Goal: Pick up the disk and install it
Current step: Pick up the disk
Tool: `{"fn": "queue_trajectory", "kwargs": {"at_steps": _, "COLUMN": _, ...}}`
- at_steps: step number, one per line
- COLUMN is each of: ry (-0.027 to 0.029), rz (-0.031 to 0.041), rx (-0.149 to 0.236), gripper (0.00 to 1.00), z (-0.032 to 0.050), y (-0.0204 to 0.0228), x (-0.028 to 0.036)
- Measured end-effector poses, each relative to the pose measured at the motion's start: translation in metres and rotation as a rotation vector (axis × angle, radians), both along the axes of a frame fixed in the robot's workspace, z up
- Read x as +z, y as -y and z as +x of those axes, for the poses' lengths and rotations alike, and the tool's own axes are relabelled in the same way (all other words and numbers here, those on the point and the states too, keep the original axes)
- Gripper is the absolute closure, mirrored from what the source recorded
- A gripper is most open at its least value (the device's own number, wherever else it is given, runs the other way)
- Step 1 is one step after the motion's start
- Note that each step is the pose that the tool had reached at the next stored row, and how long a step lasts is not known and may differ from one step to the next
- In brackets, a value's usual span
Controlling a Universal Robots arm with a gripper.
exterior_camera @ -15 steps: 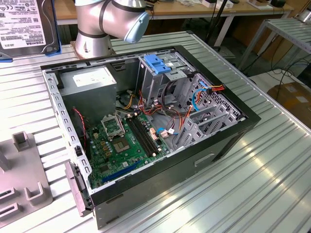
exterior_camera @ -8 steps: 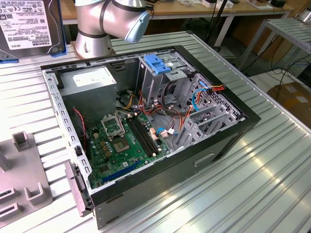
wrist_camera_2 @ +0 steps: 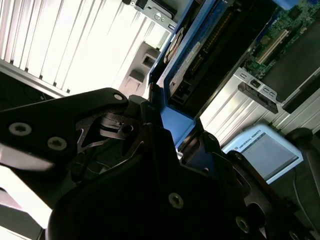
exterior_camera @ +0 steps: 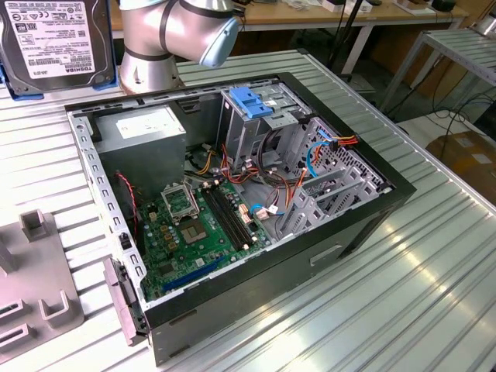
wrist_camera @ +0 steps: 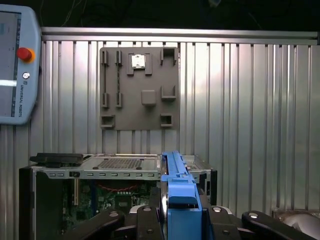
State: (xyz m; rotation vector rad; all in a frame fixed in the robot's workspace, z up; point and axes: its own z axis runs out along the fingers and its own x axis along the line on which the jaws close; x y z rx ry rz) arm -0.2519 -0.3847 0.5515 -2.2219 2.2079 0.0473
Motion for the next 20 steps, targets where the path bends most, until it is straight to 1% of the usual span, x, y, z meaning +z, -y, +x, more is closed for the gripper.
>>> {"fn": "queue_trajectory", "kwargs": {"at_steps": 10, "ry": 0.0, "rz": -0.0001, "rx": -0.001, "gripper": 0.63, "z": 0.0167, "y": 0.0003, "x": -0.0004}}
{"fn": "queue_trajectory", "kwargs": {"at_steps": 12, "ry": 0.0, "rz": -0.0002, "rx": -0.001, "gripper": 0.63, "z": 0.0219, "y": 0.0003, "x": -0.0005}}
{"fn": "queue_trajectory", "kwargs": {"at_steps": 16, "ry": 0.0, "rz": -0.0002, "rx": -0.002, "gripper": 0.63, "z": 0.0279, "y": 0.0005, "x": -0.0006}}
{"fn": "queue_trajectory", "kwargs": {"at_steps": 18, "ry": 0.0, "rz": -0.0003, "rx": -0.002, "gripper": 0.63, "z": 0.0345, "y": 0.0005, "x": -0.0007}}
{"fn": "queue_trajectory", "kwargs": {"at_steps": 19, "ry": 0.0, "rz": -0.0003, "rx": -0.002, "gripper": 0.63, "z": 0.0362, "y": 0.0005, "x": -0.0008}}
{"fn": "queue_trajectory", "kwargs": {"at_steps": 20, "ry": 0.0, "rz": -0.0004, "rx": -0.003, "gripper": 0.63, "z": 0.0438, "y": 0.0006, "x": -0.0009}}
